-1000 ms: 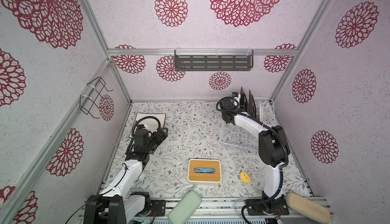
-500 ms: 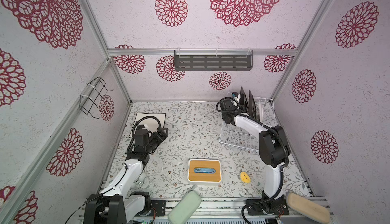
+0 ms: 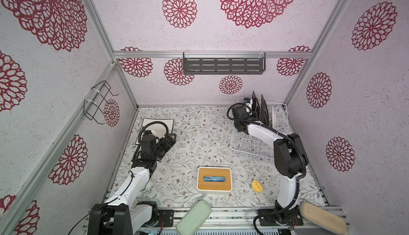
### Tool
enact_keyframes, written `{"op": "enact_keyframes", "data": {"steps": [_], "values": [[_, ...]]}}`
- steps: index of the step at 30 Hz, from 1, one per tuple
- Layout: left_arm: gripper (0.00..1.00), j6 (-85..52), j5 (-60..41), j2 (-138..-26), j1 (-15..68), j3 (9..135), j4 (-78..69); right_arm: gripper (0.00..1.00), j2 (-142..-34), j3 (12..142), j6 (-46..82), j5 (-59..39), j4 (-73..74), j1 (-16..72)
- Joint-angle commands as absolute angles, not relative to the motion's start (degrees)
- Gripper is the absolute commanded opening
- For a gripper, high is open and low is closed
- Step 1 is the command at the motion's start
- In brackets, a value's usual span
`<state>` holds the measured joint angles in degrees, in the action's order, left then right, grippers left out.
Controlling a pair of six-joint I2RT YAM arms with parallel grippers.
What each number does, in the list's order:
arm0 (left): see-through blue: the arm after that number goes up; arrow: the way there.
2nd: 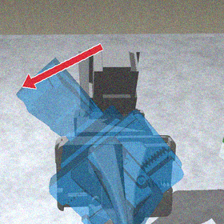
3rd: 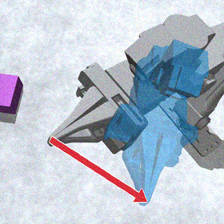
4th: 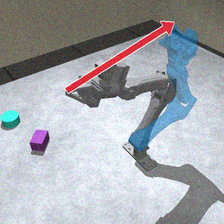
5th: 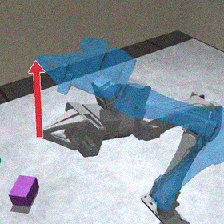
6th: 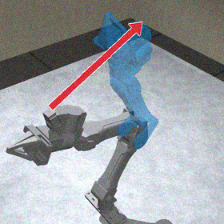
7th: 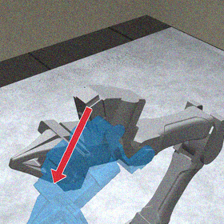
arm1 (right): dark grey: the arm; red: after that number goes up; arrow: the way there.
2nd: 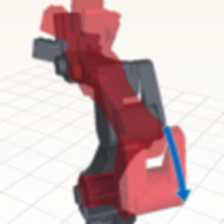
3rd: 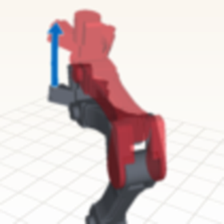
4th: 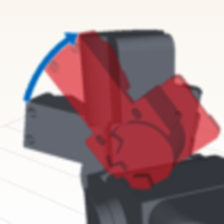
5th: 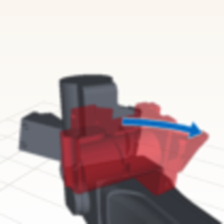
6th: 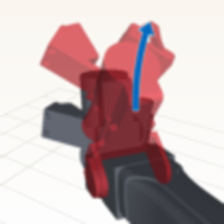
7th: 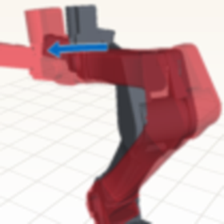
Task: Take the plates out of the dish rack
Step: 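Lower the right gripper around the rim of the dark plate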
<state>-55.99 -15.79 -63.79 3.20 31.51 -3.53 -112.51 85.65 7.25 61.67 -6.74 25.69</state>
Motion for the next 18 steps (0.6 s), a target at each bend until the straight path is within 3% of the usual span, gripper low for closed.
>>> {"op": "enact_keyframes", "data": {"steps": [1,18], "values": [[0.97,-55.48,-16.08,-63.92,3.87,33.28,-3.43,0.00,-108.66,85.96,4.38,65.36,-5.94,25.48],[0.97,-56.23,-17.20,-64.64,4.04,32.70,-5.88,0.00,-105.47,82.65,-4.53,70.09,6.26,26.85]]}}
